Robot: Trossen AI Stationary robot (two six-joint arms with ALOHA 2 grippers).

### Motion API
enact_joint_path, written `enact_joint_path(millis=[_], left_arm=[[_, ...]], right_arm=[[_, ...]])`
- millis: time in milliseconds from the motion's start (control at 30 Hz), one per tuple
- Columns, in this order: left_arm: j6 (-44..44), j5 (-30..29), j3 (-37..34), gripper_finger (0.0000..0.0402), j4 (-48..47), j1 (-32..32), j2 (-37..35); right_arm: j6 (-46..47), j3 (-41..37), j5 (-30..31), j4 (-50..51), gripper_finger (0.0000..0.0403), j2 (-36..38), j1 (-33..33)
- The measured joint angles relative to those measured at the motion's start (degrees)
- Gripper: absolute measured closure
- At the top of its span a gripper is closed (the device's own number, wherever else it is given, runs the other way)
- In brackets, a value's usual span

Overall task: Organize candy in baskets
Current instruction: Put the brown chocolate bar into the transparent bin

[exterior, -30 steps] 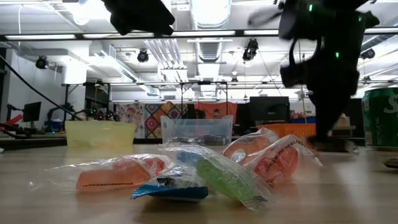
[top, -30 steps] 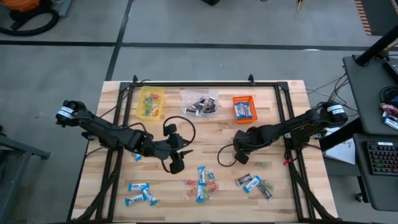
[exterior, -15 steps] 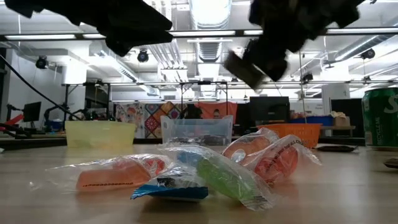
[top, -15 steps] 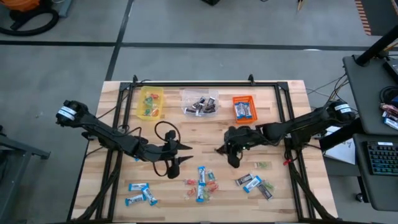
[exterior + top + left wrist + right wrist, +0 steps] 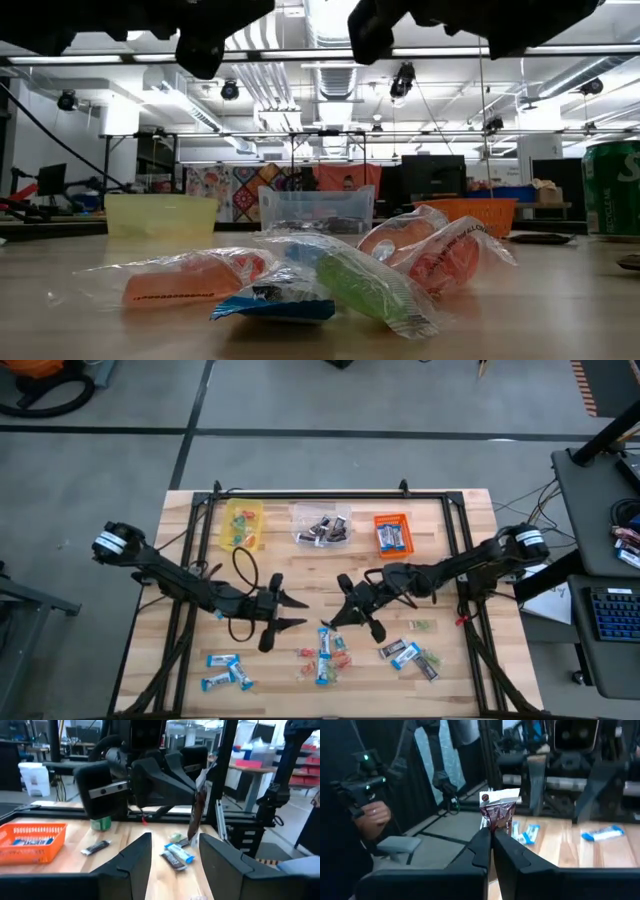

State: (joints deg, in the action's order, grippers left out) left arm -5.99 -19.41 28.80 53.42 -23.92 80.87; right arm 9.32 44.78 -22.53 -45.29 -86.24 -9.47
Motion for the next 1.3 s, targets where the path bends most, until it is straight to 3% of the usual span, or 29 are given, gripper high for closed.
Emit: enact_joint_path(millis=[233, 567, 667, 867, 1033, 1300], left_arm=[[4.72, 1.92, 4.37, 0.0253, 9.76, 0.16, 10.66], [6.34, 2.49, 10.83, 0.0257, 10.88, 0.17, 17.35], [6.7, 2.46, 10.91, 0.0286, 10.94, 0.17, 17.07], [4.0, -3.44, 10.61, 0.0389, 5.68, 0.02, 13.73], [3.0, -6.19, 10.6, 0.0386, -1.33, -0.42, 11.05], [-1.52, -15.98, 10.54, 0.0397, -12.03, -0.5, 9.08]], right_arm=[[-1.44, 1.97, -0.01, -0.45, 0.0394, -0.96, 0.02], [-2.68, 2.14, 0.01, 0.37, 0.0394, -1.12, 0.02], [-3.3, 2.09, 0.03, 0.98, 0.0394, -1.2, 0.02], [-2.92, 2.09, 2.99, 1.33, 0.0388, -0.65, 0.13], [-2.91, 2.09, 6.18, 3.86, 0.0344, 0.27, 0.02], [-4.03, 2.97, 16.48, 9.7, 0.0224, 1.33, -0.02]])
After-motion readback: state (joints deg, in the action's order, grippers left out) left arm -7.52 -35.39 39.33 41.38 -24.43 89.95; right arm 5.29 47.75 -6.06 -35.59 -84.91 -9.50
